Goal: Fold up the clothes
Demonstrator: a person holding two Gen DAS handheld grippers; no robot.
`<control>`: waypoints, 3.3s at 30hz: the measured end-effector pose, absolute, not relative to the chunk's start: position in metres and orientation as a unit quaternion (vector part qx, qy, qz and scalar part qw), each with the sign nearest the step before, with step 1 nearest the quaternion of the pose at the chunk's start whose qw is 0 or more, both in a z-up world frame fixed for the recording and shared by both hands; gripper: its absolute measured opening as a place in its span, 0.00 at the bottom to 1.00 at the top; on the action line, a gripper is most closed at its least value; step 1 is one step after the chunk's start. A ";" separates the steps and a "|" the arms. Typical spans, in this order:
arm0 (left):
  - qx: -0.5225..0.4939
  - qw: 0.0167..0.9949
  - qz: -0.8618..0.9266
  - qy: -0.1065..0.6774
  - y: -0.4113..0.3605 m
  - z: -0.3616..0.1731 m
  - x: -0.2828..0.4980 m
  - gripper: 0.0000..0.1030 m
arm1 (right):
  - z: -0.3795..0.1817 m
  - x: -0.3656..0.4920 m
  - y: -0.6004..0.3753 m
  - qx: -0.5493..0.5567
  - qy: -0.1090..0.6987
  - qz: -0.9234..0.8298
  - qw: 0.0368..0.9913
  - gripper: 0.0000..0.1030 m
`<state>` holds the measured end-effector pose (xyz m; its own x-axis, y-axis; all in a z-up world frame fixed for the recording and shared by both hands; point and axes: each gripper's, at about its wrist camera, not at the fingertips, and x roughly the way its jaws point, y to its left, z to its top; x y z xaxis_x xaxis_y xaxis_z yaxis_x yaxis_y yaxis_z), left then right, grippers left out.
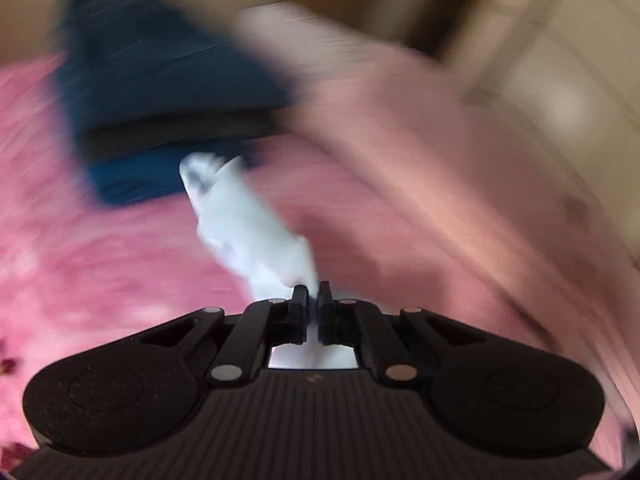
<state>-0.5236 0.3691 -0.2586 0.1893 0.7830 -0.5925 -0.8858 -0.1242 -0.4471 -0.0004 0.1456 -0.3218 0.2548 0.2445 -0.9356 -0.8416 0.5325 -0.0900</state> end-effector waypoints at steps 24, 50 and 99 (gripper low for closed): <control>-0.487 0.710 0.418 0.291 0.319 -0.306 -0.385 0.24 | -0.344 0.033 0.131 0.062 0.700 0.423 0.572 0.53; -0.433 0.709 0.446 0.332 0.349 -0.351 -0.369 0.22 | -0.353 0.046 0.192 -0.034 0.556 0.490 0.671 0.05; -0.359 0.697 0.489 0.383 0.348 -0.349 -0.328 0.07 | -0.347 0.113 0.108 0.016 0.572 0.449 0.687 0.45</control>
